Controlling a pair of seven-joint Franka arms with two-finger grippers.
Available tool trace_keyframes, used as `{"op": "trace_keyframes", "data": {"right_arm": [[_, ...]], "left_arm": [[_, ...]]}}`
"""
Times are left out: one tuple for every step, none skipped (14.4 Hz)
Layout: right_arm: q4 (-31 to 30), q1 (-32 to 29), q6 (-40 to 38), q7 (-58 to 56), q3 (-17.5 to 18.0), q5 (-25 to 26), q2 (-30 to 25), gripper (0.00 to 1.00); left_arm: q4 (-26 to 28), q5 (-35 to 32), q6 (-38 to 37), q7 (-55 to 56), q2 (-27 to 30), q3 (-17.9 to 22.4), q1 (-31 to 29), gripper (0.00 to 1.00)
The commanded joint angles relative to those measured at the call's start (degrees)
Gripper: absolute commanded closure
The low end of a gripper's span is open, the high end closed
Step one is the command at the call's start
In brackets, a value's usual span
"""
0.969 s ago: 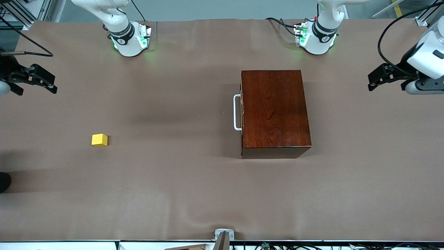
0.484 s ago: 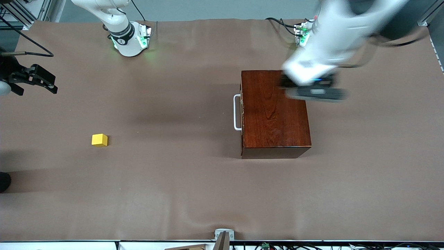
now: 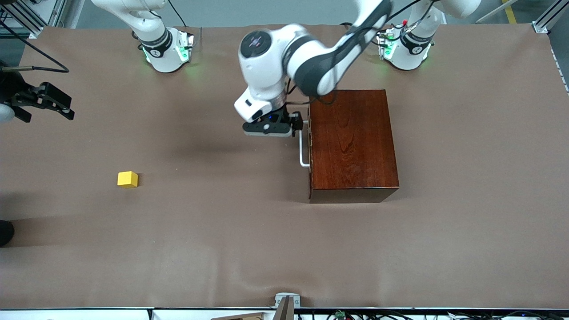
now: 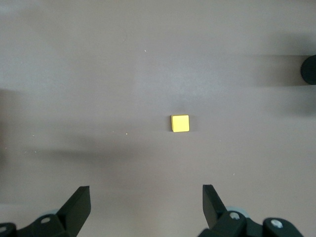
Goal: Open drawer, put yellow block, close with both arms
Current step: 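Move the left gripper toward the white drawer handle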
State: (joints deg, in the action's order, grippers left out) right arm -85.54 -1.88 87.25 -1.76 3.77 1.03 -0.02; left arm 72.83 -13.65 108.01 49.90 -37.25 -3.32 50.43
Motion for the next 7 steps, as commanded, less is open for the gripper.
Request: {"op": "trace_keyframes", "data": {"right_arm": [[-0.1, -0.5, 0.1, -0.3, 0.1, -0.9, -0.2, 0.00], [-0.1, -0.5, 0.2, -0.4, 0.2, -0.9, -0.2, 0.00], [-0.1, -0.6, 0.2, -0.4, 0.1, -0.9, -0.2, 0.00], [0.0, -0.7, 0.4, -0.4, 0.1, -0.9, -0.1, 0.00], [0.4, -0.6, 0.4, -0.4, 0.2, -0.9, 0.6, 0.00], [0.4, -0.5, 0.4, -0.4, 0.1, -0.9, 0.8, 0.00], [0.4, -0.3, 0.4, -0.4, 0.1, -0.9, 0.7, 0.00]], "left_arm": [[-2.7, -1.8, -1.1, 0.0, -3.1, 6.7, 6.1, 0.00], [-2.5, -2.2, -1.5, 0.0, -3.7, 6.8, 6.2, 0.00], [-2.3, -3.7, -1.8, -0.2, -4.3, 6.7, 6.2, 0.00], [-2.0, -5.5, -3.1, -0.2, -4.9, 6.5, 6.2, 0.00], [-2.0, -6.4, -5.1, -0.2, -5.7, 6.5, 6.2, 0.00], [-2.0, -6.5, -7.2, -0.2, -6.2, 6.7, 6.0, 0.00], [-2.0, -6.7, -7.5, -0.2, -6.4, 6.7, 5.9, 0.00]]}}
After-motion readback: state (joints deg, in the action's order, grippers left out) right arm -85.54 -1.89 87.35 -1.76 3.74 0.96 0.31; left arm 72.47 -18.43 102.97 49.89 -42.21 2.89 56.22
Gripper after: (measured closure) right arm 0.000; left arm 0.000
